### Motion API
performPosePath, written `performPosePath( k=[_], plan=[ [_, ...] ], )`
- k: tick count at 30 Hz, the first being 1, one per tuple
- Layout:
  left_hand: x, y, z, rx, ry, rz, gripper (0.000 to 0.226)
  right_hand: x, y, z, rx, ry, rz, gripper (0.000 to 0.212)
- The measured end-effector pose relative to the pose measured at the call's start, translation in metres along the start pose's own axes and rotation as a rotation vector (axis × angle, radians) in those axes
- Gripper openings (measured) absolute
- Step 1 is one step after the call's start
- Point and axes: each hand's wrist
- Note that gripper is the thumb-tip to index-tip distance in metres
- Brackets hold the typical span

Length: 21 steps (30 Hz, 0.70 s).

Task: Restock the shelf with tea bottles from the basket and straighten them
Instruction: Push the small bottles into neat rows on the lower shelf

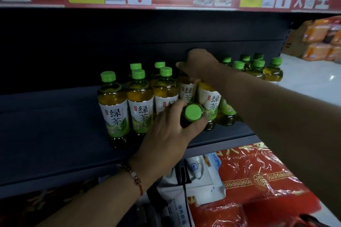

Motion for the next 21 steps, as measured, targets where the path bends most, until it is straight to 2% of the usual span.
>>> performPosePath(
  k=[3, 6, 10, 15, 18, 21],
  plan=[
    [0.002, 0.0, 0.003, 0.004, -0.009, 0.022, 0.054, 0.008, 0.003, -0.01, -0.05, 0.033, 0.183, 0.038],
    [0.003, 0.002, 0.004, -0.026, -0.003, 0.019, 0.063, 0.006, 0.006, -0.014, -0.09, 0.022, 0.196, 0.032],
    [0.006, 0.002, 0.002, -0.045, 0.014, -0.011, 0.068, 0.003, 0.008, -0.018, -0.05, -0.038, 0.071, 0.037],
    [0.007, 0.002, -0.003, -0.041, 0.017, -0.006, 0.067, 0.0, 0.015, -0.014, -0.058, -0.044, -0.127, 0.034],
    [0.01, 0.0, -0.008, -0.023, 0.006, -0.016, 0.066, -0.009, 0.011, 0.004, -0.033, -0.021, -0.411, 0.027],
    [0.015, -0.007, -0.017, -0.009, -0.032, -0.03, 0.064, -0.031, 0.01, 0.043, 0.012, 0.07, -0.958, 0.015]
  ],
)
Point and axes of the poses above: each hand's wrist, its own z-axis away from the middle knuckle, its own y-axis out of the palm, x = y × z, and after that the axes turned 13 degrees about y, right-handed
